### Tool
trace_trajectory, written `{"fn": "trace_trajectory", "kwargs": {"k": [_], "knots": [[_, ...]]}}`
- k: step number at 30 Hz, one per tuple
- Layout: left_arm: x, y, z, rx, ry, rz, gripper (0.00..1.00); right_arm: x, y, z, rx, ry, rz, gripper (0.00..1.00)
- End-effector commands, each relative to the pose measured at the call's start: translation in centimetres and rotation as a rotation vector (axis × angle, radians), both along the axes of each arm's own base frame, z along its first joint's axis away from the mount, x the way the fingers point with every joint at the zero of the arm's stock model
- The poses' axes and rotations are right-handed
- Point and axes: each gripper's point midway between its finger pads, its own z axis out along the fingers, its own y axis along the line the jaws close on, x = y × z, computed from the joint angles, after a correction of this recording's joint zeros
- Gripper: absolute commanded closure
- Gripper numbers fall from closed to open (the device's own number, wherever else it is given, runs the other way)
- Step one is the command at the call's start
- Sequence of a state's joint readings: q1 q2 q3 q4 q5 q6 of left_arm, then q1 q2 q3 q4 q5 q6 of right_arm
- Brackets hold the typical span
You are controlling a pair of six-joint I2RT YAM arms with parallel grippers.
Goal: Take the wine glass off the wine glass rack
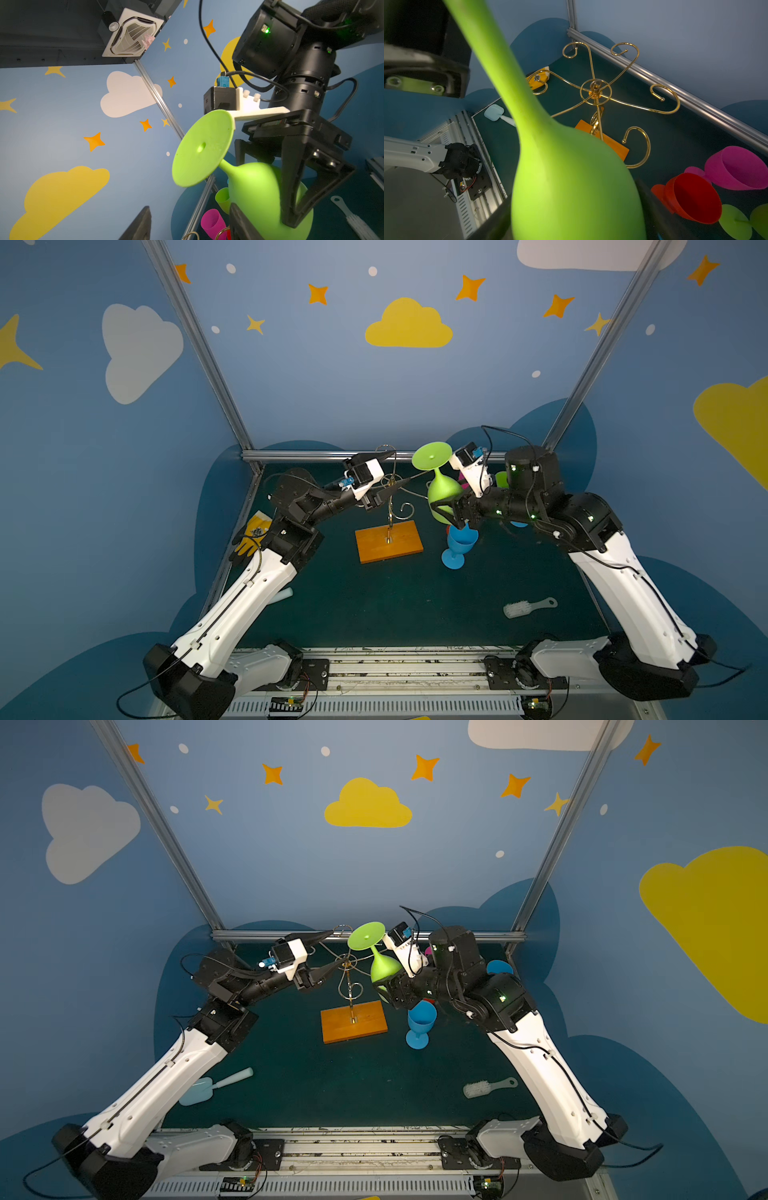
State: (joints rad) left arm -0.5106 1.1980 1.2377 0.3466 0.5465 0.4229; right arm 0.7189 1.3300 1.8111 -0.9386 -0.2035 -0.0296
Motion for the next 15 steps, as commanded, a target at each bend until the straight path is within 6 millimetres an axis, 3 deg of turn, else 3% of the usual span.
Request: {"fn": "trace_trajectory", "kwargs": {"k": [1,10,15], "knots": [[-0.4,-0.5,0.8,0.035,-0.115,0.001,0.42,-0.9,0.6,0.4,0.000,0.020,0.025,0.71],[-0.8,-0.8,1.6,0.038,-0.169,0.002,0.49,-1.2,1.8,-1.4,-0.051,0.097,0.044,0.72],[-1.1,-0.8,1.5,0.051,-0.163,-0.006,0.65,-1.5,2.2,-1.7,-0.049,0.116,0.060,0.71]]}}
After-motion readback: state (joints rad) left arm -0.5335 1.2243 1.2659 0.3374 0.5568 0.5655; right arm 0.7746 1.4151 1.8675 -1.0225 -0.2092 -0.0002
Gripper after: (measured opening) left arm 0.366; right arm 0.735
